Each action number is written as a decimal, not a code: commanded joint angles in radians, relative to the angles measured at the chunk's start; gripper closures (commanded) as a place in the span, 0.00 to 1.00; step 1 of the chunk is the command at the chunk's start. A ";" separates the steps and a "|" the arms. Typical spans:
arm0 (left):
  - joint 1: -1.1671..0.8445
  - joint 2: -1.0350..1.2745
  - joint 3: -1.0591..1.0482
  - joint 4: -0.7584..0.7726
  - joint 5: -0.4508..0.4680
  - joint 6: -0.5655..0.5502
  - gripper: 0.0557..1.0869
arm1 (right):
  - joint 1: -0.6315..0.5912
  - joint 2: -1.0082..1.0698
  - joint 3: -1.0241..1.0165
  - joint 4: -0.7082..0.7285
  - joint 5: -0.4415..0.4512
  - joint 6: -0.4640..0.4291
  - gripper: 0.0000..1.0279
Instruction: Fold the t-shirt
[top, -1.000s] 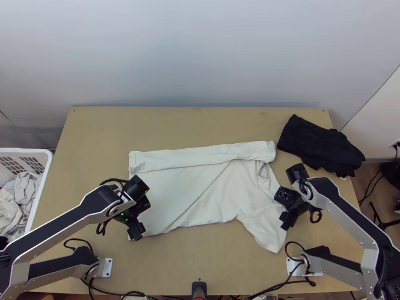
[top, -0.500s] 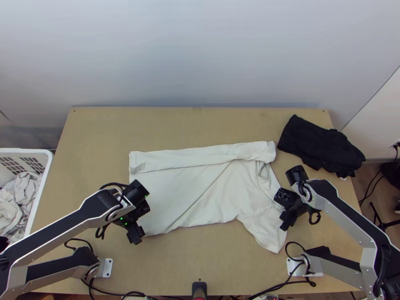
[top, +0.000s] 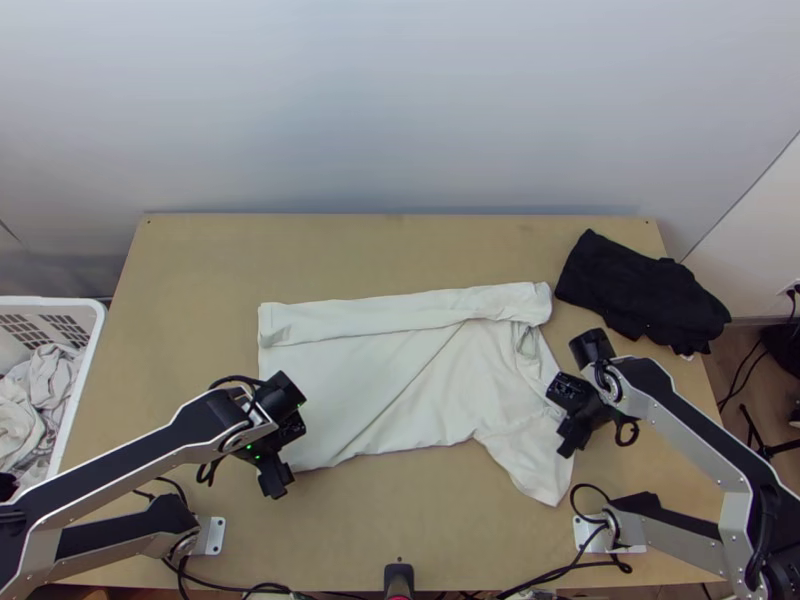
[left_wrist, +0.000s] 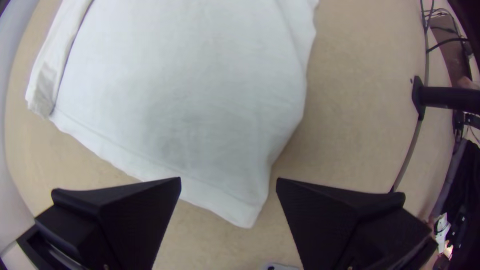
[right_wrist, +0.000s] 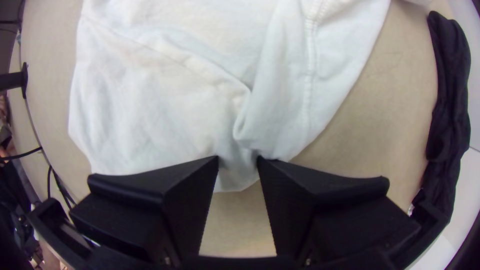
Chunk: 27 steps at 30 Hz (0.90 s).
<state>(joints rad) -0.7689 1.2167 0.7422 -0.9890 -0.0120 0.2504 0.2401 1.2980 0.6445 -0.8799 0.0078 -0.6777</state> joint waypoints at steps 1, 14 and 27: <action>-0.009 0.029 -0.027 0.059 0.001 -0.016 0.10 | 0.007 0.001 0.009 -0.002 0.001 0.003 0.60; -0.010 0.043 -0.058 0.093 0.020 -0.034 0.69 | 0.030 -0.003 0.004 -0.005 0.003 0.015 0.66; 0.191 0.010 -0.012 0.024 0.187 0.030 0.96 | 0.021 -0.049 0.014 -0.074 0.003 0.013 0.97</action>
<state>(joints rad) -0.7017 1.2533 0.6926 -0.9100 0.0944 0.2398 0.2855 1.2869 0.6449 -0.8917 0.0113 -0.6586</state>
